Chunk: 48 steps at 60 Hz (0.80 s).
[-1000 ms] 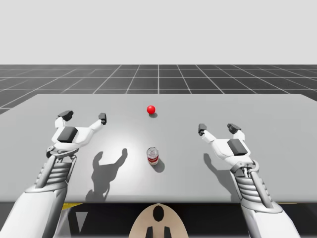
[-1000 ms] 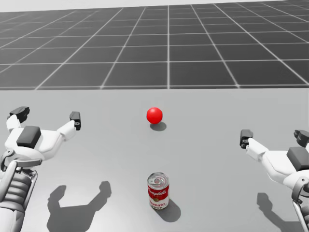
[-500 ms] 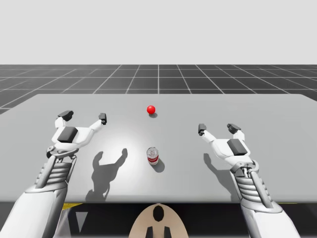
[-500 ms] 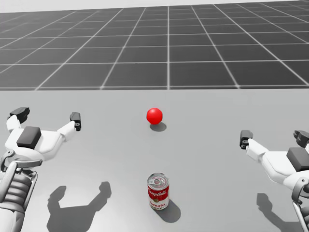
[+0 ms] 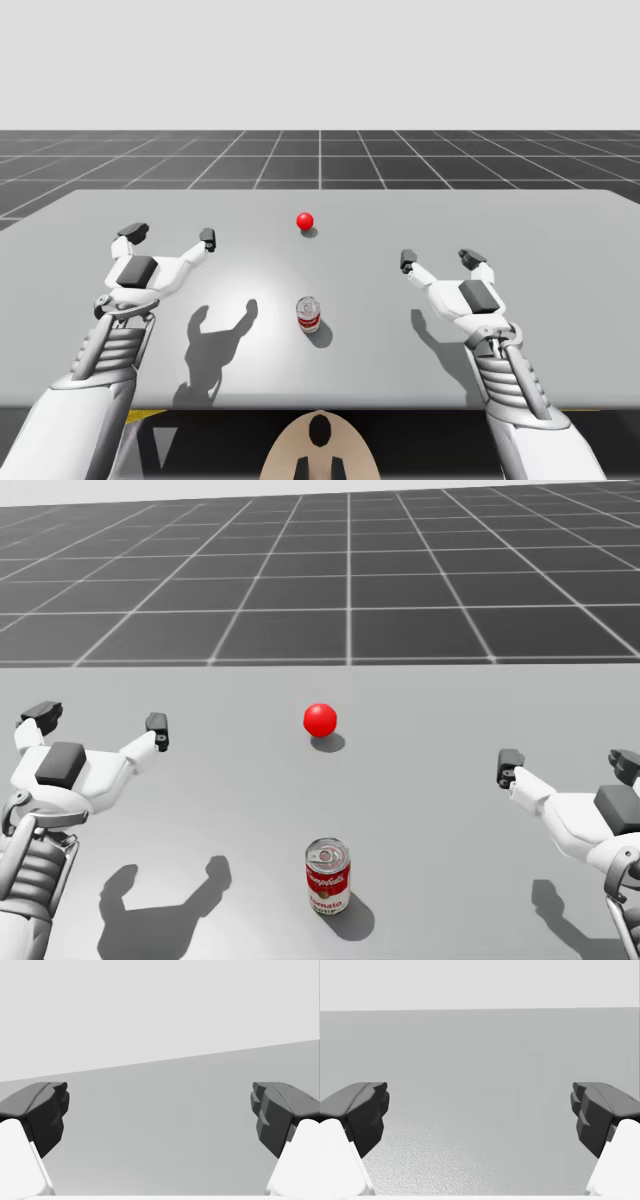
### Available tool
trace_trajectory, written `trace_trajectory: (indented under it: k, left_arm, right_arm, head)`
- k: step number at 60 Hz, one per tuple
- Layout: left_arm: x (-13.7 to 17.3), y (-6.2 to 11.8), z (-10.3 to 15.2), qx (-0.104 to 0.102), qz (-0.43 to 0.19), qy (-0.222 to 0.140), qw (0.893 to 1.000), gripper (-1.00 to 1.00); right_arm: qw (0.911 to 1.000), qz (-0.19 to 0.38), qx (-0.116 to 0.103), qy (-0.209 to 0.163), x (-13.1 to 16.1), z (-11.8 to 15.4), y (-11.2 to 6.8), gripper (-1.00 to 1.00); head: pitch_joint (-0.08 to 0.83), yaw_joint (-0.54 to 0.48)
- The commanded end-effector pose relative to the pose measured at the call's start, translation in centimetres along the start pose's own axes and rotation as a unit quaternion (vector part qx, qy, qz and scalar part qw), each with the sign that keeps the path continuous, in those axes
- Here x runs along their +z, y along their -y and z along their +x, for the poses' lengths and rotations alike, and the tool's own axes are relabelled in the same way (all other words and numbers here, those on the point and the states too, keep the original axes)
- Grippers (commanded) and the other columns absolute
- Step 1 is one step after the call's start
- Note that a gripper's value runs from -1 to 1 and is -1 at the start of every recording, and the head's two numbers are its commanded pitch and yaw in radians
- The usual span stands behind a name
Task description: Watch the red light. When it turns green, pick up the object.
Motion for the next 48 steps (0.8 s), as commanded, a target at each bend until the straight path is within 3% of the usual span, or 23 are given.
trace_trajectory:
  k: [1, 48]
  left_arm:
    - [0.02, 0.01, 0.01, 0.000, -0.001, 0.000, 1.000, -1.00]
    - [0.06, 0.07, 0.03, -0.001, -0.003, -0.001, 1.000, -1.00]
  right_arm:
    - [1.0000, 0.000, -0.005, 0.000, 0.04, -0.08, -0.22, -1.00]
    - [1.0000, -0.002, 0.000, 0.003, 0.05, -0.10, -0.17, -1.00]
  head:
    - [0.418, 0.06]
    - [0.420, 0.06]
